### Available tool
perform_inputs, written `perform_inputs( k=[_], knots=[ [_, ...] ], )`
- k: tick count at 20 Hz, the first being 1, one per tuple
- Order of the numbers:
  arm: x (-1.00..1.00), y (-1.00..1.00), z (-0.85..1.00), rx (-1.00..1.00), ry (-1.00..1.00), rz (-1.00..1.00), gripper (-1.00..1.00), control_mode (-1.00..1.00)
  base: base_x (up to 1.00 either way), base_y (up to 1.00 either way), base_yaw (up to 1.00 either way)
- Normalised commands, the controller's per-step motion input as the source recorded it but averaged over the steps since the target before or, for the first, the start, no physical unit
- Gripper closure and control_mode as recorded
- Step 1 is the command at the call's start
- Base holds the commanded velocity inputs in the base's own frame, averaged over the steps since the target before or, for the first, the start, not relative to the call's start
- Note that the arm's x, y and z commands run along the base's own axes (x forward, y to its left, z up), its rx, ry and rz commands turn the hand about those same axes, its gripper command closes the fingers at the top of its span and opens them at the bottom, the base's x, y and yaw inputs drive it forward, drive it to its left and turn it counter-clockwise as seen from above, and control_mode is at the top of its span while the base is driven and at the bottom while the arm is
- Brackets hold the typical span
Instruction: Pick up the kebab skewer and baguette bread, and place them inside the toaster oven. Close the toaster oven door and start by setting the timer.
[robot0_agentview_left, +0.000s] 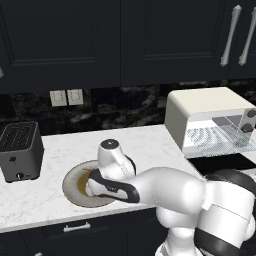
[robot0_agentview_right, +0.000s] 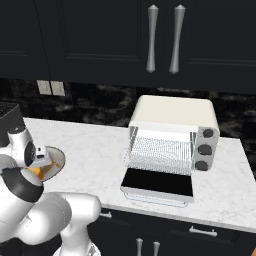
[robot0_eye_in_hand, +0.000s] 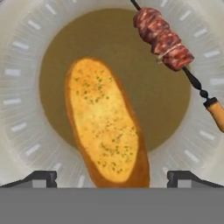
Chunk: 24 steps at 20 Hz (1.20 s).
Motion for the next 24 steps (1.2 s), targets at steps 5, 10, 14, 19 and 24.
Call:
perform_inputs(
  k=[5,10,14,19,24],
  knots=[
    [0.04,0.31,-0.14,0.0,0.02,0.0,-1.0,-1.0,0.0,0.0,0.0],
    [0.14,0.09,-0.14,-0.01,0.02,0.0,-1.0,-1.0,0.0,0.0,0.0],
    [0.23,0.0,-0.02,-0.03,0.0,0.0,-1.0,-1.0,0.0,0.0,0.0],
    [0.12,0.0,-0.06,-0.04,0.01,0.0,-1.0,-1.0,0.0,0.0,0.0],
    [0.05,0.0,-0.15,-0.02,0.05,0.0,-1.0,-1.0,0.0,0.0,0.0]
  ],
)
